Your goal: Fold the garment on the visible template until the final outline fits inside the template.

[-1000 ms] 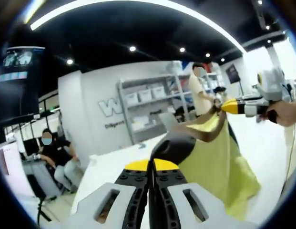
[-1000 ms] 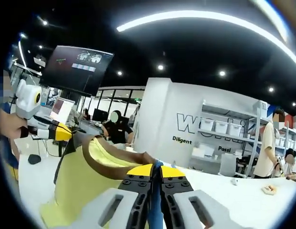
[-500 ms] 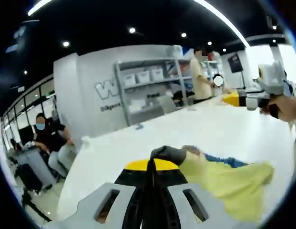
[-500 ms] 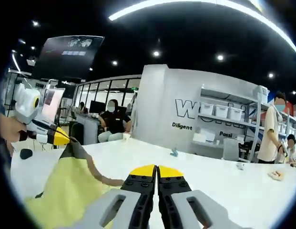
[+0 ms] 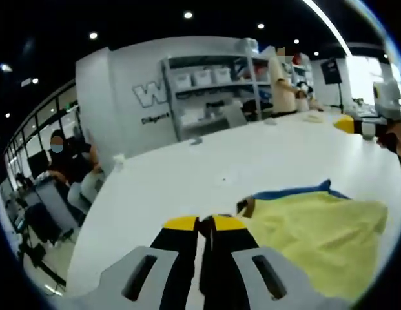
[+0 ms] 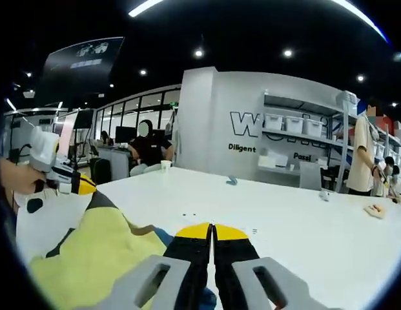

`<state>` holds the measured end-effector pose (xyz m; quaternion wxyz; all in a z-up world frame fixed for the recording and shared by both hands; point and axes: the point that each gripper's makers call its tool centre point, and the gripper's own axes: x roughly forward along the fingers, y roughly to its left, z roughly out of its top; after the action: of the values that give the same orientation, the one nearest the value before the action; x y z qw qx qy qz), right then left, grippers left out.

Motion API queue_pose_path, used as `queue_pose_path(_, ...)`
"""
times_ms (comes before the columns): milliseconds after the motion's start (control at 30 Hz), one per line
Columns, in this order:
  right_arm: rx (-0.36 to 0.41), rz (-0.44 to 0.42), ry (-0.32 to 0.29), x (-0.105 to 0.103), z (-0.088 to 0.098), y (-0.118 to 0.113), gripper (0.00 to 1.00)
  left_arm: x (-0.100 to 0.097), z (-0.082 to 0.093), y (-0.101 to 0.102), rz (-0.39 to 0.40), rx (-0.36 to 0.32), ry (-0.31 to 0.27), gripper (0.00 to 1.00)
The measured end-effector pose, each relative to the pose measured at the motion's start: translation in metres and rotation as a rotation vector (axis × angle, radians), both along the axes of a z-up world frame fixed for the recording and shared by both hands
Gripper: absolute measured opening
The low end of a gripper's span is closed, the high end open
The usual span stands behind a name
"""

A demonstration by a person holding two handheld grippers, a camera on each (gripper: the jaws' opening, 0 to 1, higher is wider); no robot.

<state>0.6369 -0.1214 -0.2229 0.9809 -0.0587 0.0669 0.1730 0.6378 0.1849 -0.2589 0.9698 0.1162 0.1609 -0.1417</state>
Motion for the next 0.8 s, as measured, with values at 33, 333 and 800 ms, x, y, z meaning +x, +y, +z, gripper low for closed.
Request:
queue_pose_path(33, 0.002, -0.001, 0.001, 0.0, 0.0, -0.001, 0.0, -0.001, 0.0, 0.002, 0.003, 0.0, 0.002, 0.11)
queue_pose_path(333, -0.003, -0.01, 0.063, -0.008, -0.019, -0.011, 0.04, -0.02, -0.023, 0.015, 0.031, -0.012, 0.081, 0.31)
queue_pose_path(800, -0.013, -0.035, 0.273, -0.05, -0.089, -0.029, 0.22, -0.086, -0.087, 0.031, 0.053, -0.007, 0.302, 0.41)
